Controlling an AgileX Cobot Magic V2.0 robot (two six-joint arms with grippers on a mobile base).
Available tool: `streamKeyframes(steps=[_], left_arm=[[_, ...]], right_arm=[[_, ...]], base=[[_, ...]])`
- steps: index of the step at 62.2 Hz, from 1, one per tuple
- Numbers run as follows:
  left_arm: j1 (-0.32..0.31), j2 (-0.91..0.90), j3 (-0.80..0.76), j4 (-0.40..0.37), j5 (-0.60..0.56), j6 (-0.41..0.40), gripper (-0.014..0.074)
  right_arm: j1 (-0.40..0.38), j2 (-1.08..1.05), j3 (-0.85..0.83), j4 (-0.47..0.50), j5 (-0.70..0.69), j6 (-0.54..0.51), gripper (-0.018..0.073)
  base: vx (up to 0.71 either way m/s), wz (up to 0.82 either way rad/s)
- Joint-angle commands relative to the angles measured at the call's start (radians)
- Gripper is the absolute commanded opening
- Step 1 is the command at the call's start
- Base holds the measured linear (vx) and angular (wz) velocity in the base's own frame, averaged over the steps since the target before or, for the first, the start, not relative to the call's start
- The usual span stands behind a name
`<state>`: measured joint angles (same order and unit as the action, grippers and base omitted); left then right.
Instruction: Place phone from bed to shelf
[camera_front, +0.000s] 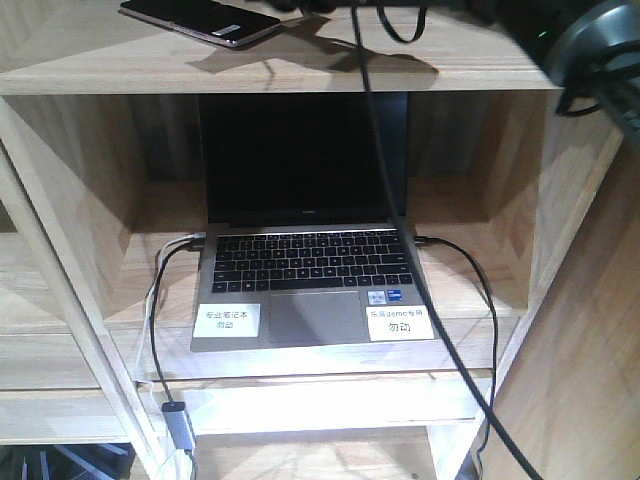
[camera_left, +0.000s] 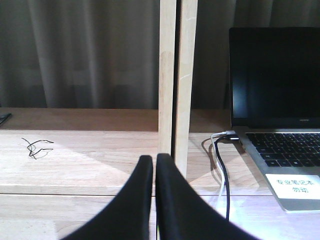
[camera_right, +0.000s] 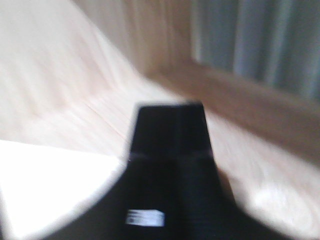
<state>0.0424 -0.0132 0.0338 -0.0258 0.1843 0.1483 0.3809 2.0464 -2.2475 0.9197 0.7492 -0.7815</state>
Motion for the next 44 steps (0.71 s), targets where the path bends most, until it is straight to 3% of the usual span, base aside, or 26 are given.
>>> streamKeyframes(steps=[1, 23, 33, 44], left_arm=[[-0.004, -0.013, -0.021, -0.009, -0.072, -0.006, 0.0001], [-0.004, -0.013, -0.021, -0.009, -0.072, -0.006, 0.0001], [-0.004, -0.013, -0.021, -0.009, -0.072, -0.006, 0.0001], [-0.004, -0.013, -0.021, -0.009, -0.072, -0.006, 0.0001]], right_arm=[[-0.006, -0.099, -0.031, 0.029, -0.021, 0.014, -0.0015], [-0.006, -0.187, 0.002, -0.055, 0.034, 0.094, -0.0006], [-0.002, -0.302, 0.201, -0.054, -0.072, 0.082, -0.0006], [-0.002, -0.503, 0.543, 0.011, -0.262, -0.038, -0.0006]], base=[[0.0, 0.0], [0.0, 0.0], [0.0, 0.0], [0.0, 0.0]])
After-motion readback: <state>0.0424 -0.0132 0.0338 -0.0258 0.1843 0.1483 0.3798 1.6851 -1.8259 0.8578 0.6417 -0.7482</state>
